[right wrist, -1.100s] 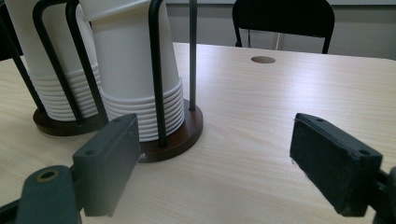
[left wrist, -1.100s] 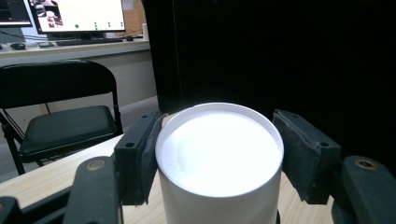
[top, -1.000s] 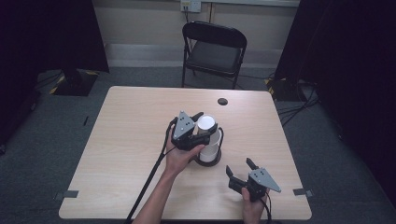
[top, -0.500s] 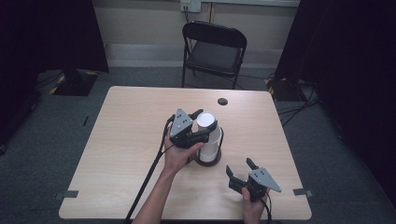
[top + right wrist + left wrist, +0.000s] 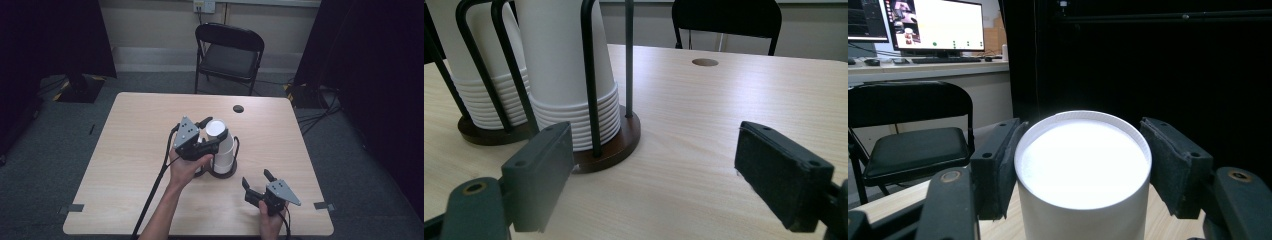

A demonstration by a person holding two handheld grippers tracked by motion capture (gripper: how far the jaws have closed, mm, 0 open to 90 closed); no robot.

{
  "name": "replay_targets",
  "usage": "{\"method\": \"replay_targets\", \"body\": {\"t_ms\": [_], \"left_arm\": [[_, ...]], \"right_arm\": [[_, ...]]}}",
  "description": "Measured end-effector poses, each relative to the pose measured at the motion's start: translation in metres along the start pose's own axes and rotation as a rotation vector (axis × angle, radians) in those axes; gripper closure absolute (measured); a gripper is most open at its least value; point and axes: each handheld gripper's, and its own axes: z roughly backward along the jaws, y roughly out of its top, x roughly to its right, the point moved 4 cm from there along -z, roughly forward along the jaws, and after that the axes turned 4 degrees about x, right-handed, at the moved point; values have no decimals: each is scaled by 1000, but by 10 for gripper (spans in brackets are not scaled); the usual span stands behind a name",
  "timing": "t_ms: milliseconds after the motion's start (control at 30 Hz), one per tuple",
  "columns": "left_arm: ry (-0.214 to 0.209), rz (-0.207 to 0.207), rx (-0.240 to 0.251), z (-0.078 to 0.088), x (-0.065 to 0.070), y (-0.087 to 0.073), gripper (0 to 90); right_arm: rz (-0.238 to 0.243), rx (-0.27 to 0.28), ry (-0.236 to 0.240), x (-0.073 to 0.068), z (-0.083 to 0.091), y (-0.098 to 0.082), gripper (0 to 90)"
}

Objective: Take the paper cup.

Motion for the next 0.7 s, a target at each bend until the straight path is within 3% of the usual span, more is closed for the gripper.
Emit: {"method": "replay_targets", "body": {"t_ms": [233, 467, 700], "left_arm": [[-4, -14, -1, 13, 3, 8, 351], [-4, 30, -8, 23, 6, 6, 351], [-39, 58, -19, 35, 11, 1, 351]], "right_arm": [[-5, -3, -3, 1, 0, 0, 150], [-2, -4, -4, 0, 0, 0, 148], [-4, 0, -4, 1, 0, 0, 147]]}}
